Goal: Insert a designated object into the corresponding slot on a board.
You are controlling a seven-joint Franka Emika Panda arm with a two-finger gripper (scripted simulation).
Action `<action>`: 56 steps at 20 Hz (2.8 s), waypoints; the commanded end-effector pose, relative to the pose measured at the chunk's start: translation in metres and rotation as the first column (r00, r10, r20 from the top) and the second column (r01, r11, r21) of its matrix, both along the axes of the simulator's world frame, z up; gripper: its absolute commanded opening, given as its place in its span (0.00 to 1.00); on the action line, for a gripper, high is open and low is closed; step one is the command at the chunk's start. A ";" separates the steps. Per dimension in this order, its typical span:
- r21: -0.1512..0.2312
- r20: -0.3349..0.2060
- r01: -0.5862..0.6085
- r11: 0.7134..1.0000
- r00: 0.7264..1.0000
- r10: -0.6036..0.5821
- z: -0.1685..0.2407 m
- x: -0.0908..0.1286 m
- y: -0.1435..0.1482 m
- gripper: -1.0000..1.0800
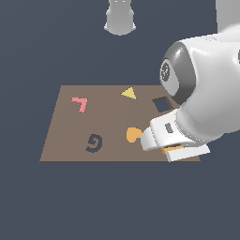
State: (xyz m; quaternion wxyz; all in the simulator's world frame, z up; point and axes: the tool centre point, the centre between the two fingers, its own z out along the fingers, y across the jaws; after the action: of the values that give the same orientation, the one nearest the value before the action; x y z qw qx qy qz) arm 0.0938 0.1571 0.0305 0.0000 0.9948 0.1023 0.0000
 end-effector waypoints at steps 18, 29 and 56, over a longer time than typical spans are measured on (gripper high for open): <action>0.000 -0.001 -0.043 0.999 0.999 0.043 0.002 -0.003 0.003 0.00; 0.000 -0.001 -0.278 0.961 0.961 0.278 0.004 -0.021 0.020 0.00; -0.001 -0.001 -0.983 0.185 0.185 0.983 0.009 -0.130 0.025 0.00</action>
State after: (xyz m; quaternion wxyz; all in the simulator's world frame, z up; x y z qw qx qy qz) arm -0.0317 0.1845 0.0388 0.0002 0.7185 0.6955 -0.0004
